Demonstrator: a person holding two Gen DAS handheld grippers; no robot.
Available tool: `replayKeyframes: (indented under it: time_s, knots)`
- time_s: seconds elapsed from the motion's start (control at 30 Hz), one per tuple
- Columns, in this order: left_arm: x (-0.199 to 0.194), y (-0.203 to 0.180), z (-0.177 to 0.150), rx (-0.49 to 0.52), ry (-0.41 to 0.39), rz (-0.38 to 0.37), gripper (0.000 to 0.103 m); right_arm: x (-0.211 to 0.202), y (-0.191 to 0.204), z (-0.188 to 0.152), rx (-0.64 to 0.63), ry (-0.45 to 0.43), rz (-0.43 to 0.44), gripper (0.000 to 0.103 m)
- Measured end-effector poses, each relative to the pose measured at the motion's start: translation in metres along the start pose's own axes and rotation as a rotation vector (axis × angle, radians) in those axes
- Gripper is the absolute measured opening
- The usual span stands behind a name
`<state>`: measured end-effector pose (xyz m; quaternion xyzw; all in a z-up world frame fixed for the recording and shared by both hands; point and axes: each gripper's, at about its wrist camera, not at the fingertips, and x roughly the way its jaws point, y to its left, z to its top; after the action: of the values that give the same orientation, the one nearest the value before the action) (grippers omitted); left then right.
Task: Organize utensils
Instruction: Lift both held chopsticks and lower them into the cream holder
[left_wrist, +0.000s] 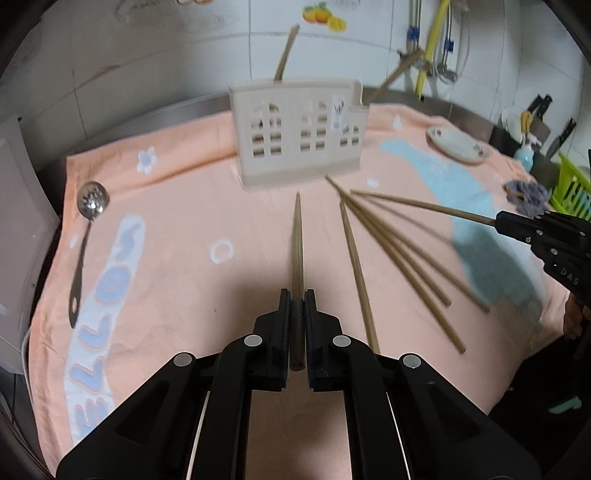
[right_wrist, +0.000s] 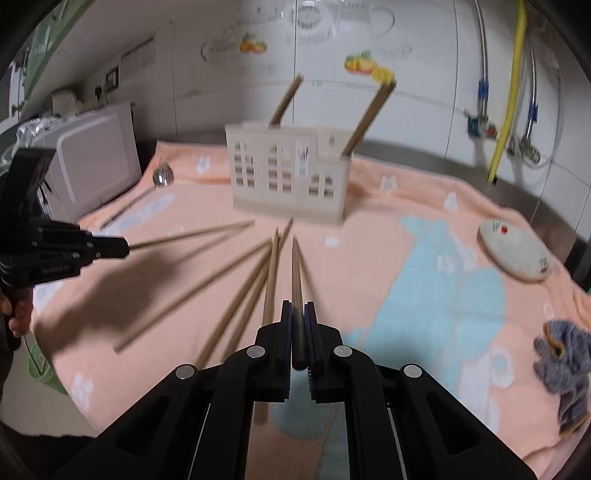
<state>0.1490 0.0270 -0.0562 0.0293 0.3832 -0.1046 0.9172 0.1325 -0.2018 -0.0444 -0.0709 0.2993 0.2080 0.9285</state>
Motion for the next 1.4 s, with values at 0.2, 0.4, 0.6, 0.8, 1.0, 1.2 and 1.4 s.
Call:
replayKeyframes:
  time_s: [0.2, 0.4, 0.6, 0.8, 1.0, 1.2, 1.4]
  knots:
    - [-0.017, 0.003, 0.020, -0.014, -0.071, -0.006, 0.006, -0.014, -0.001, 0.036, -0.005, -0.084, 0.022, 0.007]
    - [-0.026, 0.004, 0.039, -0.013, -0.118, -0.013, 0.006, -0.013, 0.001, 0.068, -0.029, -0.119, 0.051, 0.007]
    - [-0.027, 0.011, 0.060, -0.008, -0.130, -0.016, 0.006, -0.008, -0.003, 0.097, -0.041, -0.122, 0.076, 0.006]
    - [-0.038, 0.010, 0.097, 0.031, -0.167, -0.010, 0.006, -0.014, -0.020, 0.142, -0.043, -0.138, 0.086, 0.006]
    - [-0.049, 0.007, 0.143, 0.072, -0.199, -0.002, 0.006, -0.026, -0.038, 0.184, -0.042, -0.152, 0.118, 0.006]
    - [-0.075, -0.003, 0.187, 0.111, -0.290, 0.030, 0.006, -0.038, -0.048, 0.211, -0.048, -0.191, 0.101, 0.006]
    - [-0.096, -0.003, 0.232, 0.105, -0.387, 0.056, 0.006, -0.033, -0.058, 0.225, -0.023, -0.209, 0.097, 0.006]
